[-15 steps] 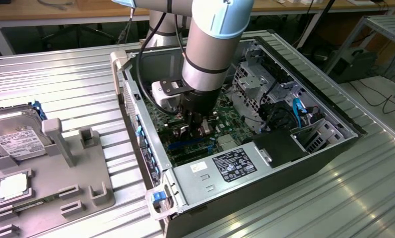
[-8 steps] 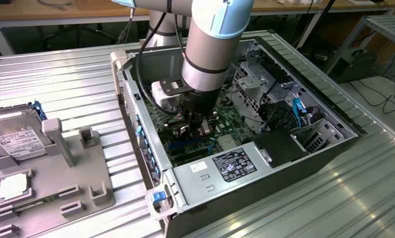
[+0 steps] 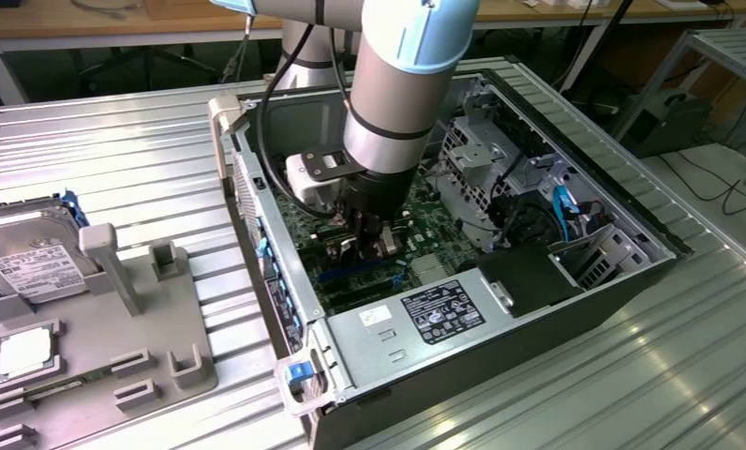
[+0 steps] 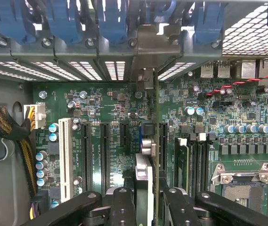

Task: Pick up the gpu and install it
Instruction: 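Insert the gpu into the slot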

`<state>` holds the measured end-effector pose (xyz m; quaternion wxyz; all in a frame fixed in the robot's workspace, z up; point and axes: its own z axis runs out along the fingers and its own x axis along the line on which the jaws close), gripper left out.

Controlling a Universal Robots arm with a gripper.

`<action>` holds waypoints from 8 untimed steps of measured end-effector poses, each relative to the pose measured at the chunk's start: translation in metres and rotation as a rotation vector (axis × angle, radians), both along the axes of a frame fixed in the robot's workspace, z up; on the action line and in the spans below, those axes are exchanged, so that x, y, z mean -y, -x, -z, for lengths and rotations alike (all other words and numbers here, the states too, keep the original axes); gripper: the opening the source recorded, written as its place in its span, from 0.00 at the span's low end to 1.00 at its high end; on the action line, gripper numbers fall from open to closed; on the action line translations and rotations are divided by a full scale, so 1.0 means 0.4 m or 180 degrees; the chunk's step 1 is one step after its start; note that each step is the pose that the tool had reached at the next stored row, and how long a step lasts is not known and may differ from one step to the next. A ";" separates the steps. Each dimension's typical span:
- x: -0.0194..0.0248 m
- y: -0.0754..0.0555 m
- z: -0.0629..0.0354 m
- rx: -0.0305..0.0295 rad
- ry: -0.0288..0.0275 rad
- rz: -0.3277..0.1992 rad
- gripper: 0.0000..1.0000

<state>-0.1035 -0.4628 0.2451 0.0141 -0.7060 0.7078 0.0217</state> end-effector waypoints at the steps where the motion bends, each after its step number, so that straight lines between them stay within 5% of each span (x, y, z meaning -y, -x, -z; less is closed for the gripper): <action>1: 0.000 0.000 0.000 0.0000 0.0000 0.0000 0.28; 8: 0.000 0.001 0.001 0.0000 0.0001 0.0001 0.28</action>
